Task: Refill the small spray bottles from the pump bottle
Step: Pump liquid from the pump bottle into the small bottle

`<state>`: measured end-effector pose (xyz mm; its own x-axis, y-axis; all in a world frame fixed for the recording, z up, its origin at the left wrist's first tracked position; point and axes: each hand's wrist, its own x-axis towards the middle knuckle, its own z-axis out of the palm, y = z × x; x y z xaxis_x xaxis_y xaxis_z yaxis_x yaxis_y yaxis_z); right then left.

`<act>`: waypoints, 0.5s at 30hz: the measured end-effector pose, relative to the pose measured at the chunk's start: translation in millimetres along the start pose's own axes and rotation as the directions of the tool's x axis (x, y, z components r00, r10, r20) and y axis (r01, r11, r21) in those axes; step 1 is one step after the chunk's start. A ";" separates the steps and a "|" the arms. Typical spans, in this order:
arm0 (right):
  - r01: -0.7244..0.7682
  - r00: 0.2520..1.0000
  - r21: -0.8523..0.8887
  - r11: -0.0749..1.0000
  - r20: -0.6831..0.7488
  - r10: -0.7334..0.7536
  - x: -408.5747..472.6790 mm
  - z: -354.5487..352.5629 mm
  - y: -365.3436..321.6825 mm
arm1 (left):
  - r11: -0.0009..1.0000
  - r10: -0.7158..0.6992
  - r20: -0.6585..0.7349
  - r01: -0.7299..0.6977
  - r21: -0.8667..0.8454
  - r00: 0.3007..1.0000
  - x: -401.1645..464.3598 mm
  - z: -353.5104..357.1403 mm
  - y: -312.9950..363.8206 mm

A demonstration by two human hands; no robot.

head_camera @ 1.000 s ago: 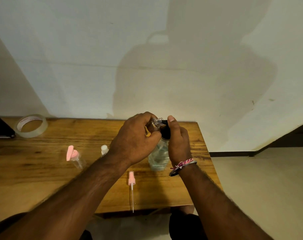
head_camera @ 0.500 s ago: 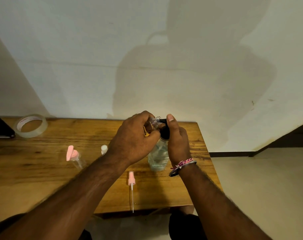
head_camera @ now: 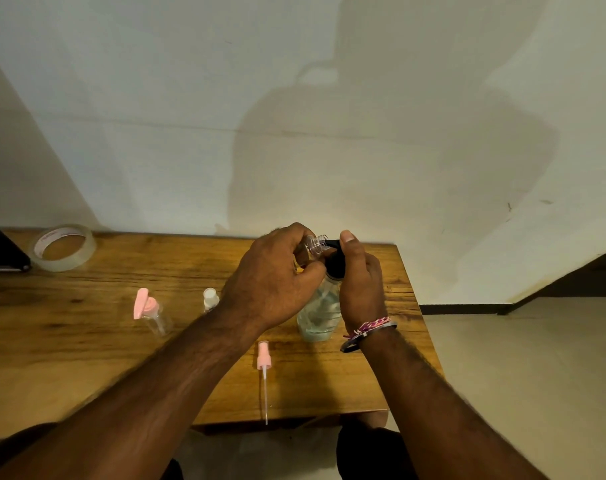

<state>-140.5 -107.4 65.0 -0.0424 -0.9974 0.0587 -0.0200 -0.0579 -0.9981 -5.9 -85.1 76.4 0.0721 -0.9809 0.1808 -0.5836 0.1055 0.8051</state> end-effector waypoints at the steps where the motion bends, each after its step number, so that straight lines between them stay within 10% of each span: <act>1: 0.002 1.000 -0.002 1.000 -0.001 -0.002 0.0 0.2 -0.1 | 1.000 0.000 0.001 0.000 0.001 1.000 -0.1 0.3 0.2; 15: -0.039 0.993 0.014 0.999 0.116 0.037 -7.2 -3.1 -8.6 | 1.000 -0.007 -0.009 0.007 -0.025 1.000 -0.8 -3.2 1.7</act>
<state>-143.0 -99.6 73.2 0.0725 -0.9972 0.0195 -0.0046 -0.0199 -0.9998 -4.3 -83.6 79.4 0.0835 -0.9802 0.1796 -0.5629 0.1024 0.8202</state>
